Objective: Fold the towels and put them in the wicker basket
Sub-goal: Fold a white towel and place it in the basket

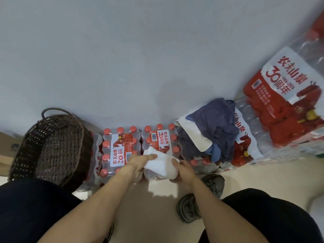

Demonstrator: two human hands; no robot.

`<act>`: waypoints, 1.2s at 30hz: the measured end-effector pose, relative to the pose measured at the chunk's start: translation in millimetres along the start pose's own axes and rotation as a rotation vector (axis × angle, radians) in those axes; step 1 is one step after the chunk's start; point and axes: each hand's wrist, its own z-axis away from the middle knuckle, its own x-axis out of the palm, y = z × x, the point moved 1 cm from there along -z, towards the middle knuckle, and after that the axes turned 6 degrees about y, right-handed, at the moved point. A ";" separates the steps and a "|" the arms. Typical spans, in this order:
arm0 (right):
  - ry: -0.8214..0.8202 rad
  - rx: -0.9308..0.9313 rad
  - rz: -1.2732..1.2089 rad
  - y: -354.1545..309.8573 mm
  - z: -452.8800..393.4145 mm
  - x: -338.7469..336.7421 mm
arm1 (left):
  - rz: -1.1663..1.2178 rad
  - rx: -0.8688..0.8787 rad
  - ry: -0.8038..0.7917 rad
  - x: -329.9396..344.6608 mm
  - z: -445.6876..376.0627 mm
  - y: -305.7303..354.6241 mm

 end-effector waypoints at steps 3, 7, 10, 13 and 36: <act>-0.061 0.032 0.062 -10.1 9.1 -9.9 | -0.111 0.108 -0.103 -2.9 4.8 12.3; 0.262 -0.463 0.571 -50.3 30.1 -17.3 | -0.523 0.396 -0.105 -14.9 15.2 39.0; 0.148 -0.731 0.426 -86.7 70.9 9.3 | -0.746 0.608 -0.222 -24.9 42.0 67.9; -0.181 -0.772 0.507 -108.2 107.5 41.1 | -0.918 0.779 -0.400 -40.3 83.8 100.4; -0.816 -0.612 1.023 -161.5 148.0 225.6 | -0.661 0.682 -0.329 -293.1 84.3 133.9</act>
